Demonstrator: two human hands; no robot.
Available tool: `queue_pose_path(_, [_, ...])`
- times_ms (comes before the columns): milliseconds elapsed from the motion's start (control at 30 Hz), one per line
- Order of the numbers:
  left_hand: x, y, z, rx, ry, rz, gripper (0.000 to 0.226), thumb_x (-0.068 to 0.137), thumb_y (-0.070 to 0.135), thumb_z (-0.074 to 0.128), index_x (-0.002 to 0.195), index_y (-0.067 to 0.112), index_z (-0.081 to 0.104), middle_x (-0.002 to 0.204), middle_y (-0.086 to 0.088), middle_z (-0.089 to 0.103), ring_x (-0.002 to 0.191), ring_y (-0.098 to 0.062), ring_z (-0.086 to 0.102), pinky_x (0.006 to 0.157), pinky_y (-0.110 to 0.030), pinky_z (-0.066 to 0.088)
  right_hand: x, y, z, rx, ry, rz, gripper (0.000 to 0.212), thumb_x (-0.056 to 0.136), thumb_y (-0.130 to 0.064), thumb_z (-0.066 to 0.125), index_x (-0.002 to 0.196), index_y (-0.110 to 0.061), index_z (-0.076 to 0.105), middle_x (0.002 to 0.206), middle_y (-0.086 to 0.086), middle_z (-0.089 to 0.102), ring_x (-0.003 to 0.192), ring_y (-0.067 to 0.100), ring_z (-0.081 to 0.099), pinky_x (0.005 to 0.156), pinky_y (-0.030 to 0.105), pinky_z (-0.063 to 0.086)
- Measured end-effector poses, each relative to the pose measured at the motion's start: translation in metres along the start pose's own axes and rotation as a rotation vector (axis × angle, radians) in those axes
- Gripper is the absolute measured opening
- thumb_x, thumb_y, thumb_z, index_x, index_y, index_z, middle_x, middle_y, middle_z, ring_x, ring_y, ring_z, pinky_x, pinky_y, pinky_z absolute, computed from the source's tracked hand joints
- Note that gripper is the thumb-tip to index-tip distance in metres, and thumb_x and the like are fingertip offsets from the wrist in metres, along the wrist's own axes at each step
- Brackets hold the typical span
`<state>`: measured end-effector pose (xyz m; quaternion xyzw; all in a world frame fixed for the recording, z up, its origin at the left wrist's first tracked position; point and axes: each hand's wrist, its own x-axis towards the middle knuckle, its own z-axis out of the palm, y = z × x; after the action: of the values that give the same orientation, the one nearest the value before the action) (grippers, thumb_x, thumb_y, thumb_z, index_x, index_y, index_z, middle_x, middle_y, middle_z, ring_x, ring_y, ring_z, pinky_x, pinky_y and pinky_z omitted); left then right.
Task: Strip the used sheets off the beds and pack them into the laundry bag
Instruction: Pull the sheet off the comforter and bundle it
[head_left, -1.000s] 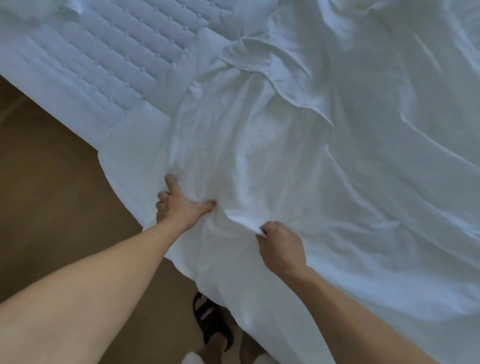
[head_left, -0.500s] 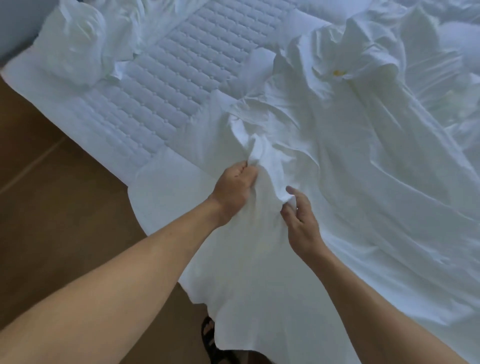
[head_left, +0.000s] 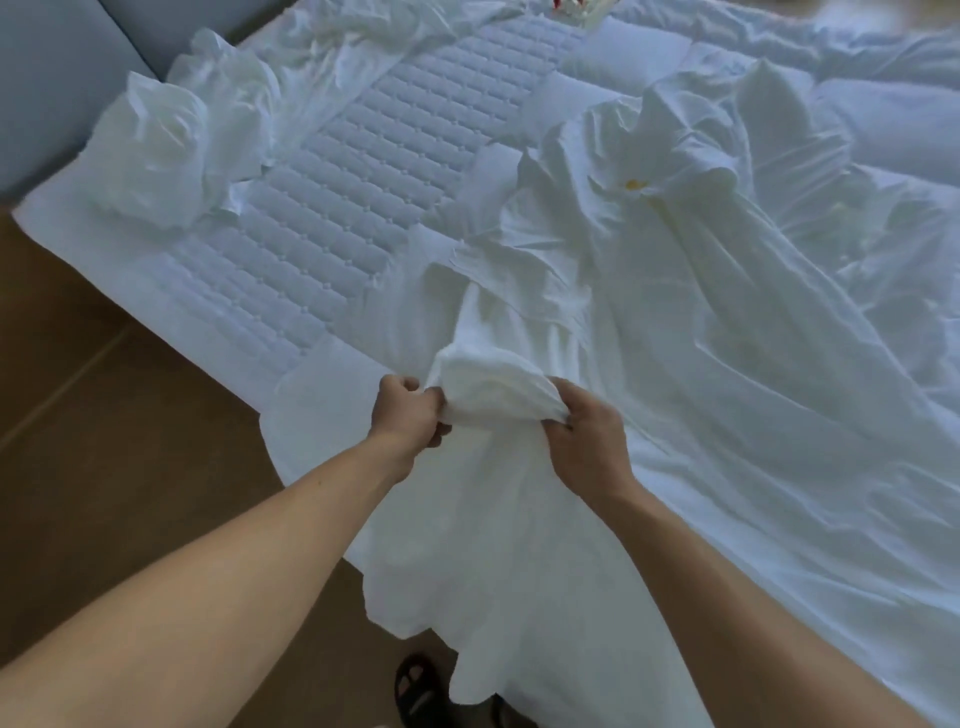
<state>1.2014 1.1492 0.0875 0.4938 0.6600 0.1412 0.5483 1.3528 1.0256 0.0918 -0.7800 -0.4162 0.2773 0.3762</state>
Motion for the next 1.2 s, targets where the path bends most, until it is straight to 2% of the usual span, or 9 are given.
queue_pose_path(100, [0.005,0.002,-0.009,0.042,-0.078,-0.027,0.046,0.093,0.016,0.055,0.137,0.016,0.041,0.096,-0.011,0.059,0.07,-0.025,0.062,0.061,-0.035,0.05,0.029,-0.044,-0.03,-0.14,0.261,-0.226,0.039,0.082,-0.004,0.06,0.113,-0.023,0.075,0.094,0.008,0.068,0.086,0.033,0.065,0.072,0.033,0.044])
queue_pose_path(300, [0.041,-0.004,-0.056,0.121,-0.041,0.008,0.045,0.095,0.015,0.053,0.14,0.02,0.045,0.102,-0.011,0.062,0.079,-0.023,0.057,0.063,-0.032,0.045,0.06,-0.108,-0.029,-0.276,0.602,-0.551,0.036,0.076,-0.013,0.052,0.102,-0.021,0.076,0.084,0.008,0.06,0.069,0.029,0.059,0.058,0.027,0.038])
queue_pose_path(367, [0.063,-0.015,-0.078,0.227,-0.029,0.012,0.047,0.096,0.02,0.053,0.142,0.018,0.044,0.125,-0.016,0.06,0.094,-0.028,0.059,0.074,-0.034,0.047,0.061,-0.083,0.001,-0.498,0.392,-0.441,0.045,0.076,-0.01,0.057,0.114,-0.026,0.073,0.09,0.009,0.06,0.081,0.033,0.062,0.061,0.03,0.04])
queue_pose_path(500, [0.1,-0.041,-0.106,0.472,-0.115,0.012,0.055,0.096,0.03,0.055,0.147,0.016,0.04,0.142,-0.012,0.05,0.121,-0.031,0.053,0.098,-0.039,0.045,0.04,-0.011,0.075,-0.841,-0.388,0.094,0.055,0.091,-0.026,0.06,0.143,-0.036,0.047,0.129,0.008,0.055,0.119,0.033,0.054,0.096,0.036,0.042])
queue_pose_path(633, [0.122,-0.047,-0.106,0.606,-0.261,0.067,0.066,0.092,0.038,0.059,0.151,0.018,0.036,0.151,-0.013,0.04,0.133,-0.031,0.046,0.107,-0.041,0.042,0.003,0.01,0.122,-0.492,-0.652,0.389,0.064,0.087,-0.053,0.067,0.146,-0.034,0.047,0.146,0.0,0.046,0.134,0.024,0.045,0.108,0.032,0.038])
queue_pose_path(767, [0.132,-0.025,-0.084,0.652,-0.309,0.241,0.085,0.087,0.049,0.067,0.156,0.018,0.027,0.158,-0.013,0.027,0.143,-0.033,0.034,0.116,-0.044,0.031,-0.015,0.014,0.121,-0.565,-0.062,0.332,0.068,0.082,-0.07,0.047,0.132,-0.026,0.064,0.136,0.002,0.059,0.13,0.026,0.052,0.108,0.044,0.036])
queue_pose_path(867, [0.132,-0.002,-0.053,0.639,-0.316,0.345,0.1,0.082,0.058,0.07,0.158,0.018,0.019,0.163,-0.012,0.016,0.149,-0.032,0.021,0.122,-0.044,0.021,-0.028,0.031,0.094,-0.614,0.322,0.413,0.079,0.077,-0.07,0.058,0.138,-0.021,0.058,0.144,0.012,0.052,0.138,0.034,0.042,0.109,0.057,0.032])
queue_pose_path(1033, [0.143,0.034,0.007,0.562,-0.248,0.376,0.117,0.075,0.064,0.074,0.16,0.024,0.005,0.165,-0.013,0.004,0.152,-0.032,0.01,0.123,-0.046,0.015,-0.044,0.075,0.018,-0.427,0.497,0.914,0.121,0.066,-0.086,0.059,0.16,-0.033,0.003,0.167,0.004,-0.012,0.153,0.029,-0.016,0.113,0.067,0.015])
queue_pose_path(1200, [0.164,0.037,0.049,0.676,-0.122,0.274,0.131,0.064,0.07,0.078,0.157,0.036,-0.009,0.166,-0.012,-0.007,0.151,-0.04,0.006,0.12,-0.056,0.017,-0.039,0.132,-0.028,-0.085,0.634,1.163,0.144,0.053,-0.082,0.075,0.155,-0.04,-0.018,0.163,0.005,-0.029,0.152,0.036,-0.014,0.111,0.071,0.021])
